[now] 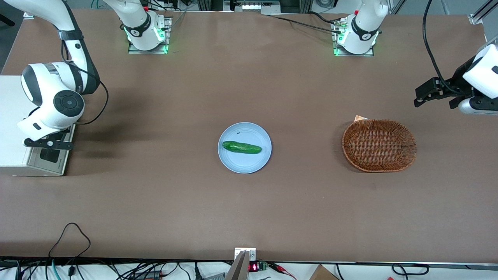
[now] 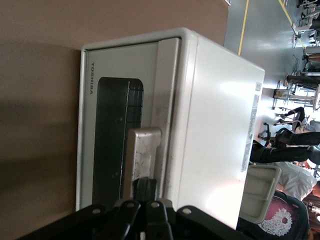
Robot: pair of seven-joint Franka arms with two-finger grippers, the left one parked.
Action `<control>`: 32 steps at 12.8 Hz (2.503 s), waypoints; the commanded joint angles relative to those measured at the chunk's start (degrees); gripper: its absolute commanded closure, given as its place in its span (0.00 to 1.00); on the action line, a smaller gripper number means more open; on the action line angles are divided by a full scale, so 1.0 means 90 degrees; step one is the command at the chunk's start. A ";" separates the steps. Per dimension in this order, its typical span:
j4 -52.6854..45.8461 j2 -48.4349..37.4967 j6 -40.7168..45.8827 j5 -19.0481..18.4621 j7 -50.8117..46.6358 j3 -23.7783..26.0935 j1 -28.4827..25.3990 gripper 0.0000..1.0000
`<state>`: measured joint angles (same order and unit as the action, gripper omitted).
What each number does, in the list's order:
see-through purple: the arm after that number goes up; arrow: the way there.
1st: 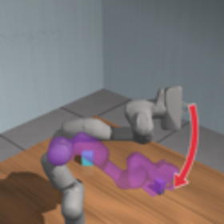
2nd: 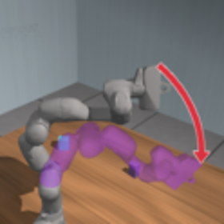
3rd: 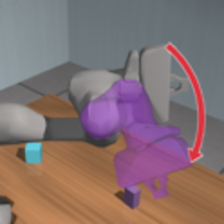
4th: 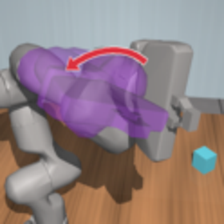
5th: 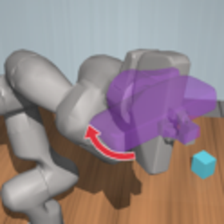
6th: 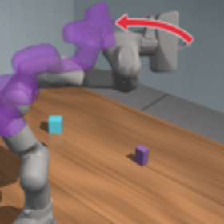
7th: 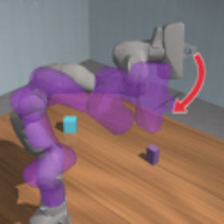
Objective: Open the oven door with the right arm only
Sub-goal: 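Hook the right gripper on the handle and start pulling the door outward, then pull the handle down and away with the right gripper, swinging the door open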
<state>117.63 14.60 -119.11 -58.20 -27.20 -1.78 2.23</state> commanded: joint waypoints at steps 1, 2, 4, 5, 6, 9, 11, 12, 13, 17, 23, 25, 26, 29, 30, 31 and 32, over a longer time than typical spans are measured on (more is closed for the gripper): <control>0.0084 -0.0010 -0.0174 -0.0106 -0.0171 0.0022 0.0055 1.00; 0.0084 -0.0010 -0.0184 -0.0076 -0.0171 0.0022 0.0046 1.00; 0.0084 -0.0001 -0.0242 -0.0066 -0.0142 0.0041 0.0026 1.00; 0.0084 0.0019 -0.0281 -0.0057 -0.0132 0.0051 0.0016 1.00; 0.0084 0.0029 -0.0291 -0.0057 -0.0142 0.0070 -0.0003 1.00; 0.0084 0.0038 -0.0389 0.0264 -0.0054 0.0071 -0.0042 1.00; 0.0084 0.0038 -0.0389 0.0441 -0.0034 0.0109 -0.0100 1.00; 0.0084 0.0038 -0.0389 0.0577 -0.0034 0.0168 -0.0101 1.00; 0.0065 0.0038 -0.0408 0.0781 -0.0025 0.0178 -0.0111 1.00; 0.0045 0.0165 -0.0633 0.0910 -0.0034 0.0217 -0.0120 1.00; -0.0004 0.0399 -0.0721 0.1281 -0.0044 0.0217 -0.0257 1.00; -0.0014 0.0536 -0.0731 0.1281 -0.0054 0.0217 -0.0335 1.00; -0.0004 0.0585 -0.0798 0.1272 -0.0073 0.0217 -0.0345 1.00; -0.0004 0.0751 -0.0828 0.1272 -0.0093 0.0217 -0.0432 1.00; -0.0014 0.0800 -0.0828 0.1272 -0.0122 0.0207 -0.0443 1.00; -0.0004 0.0819 -0.0838 0.1272 -0.0122 0.0207 -0.0443 1.00; -0.0004 0.0887 -0.0838 0.1262 -0.0113 0.0207 -0.0443 1.00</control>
<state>117.63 21.38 -127.45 -46.81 -27.73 0.77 -2.13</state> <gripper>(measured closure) 0.991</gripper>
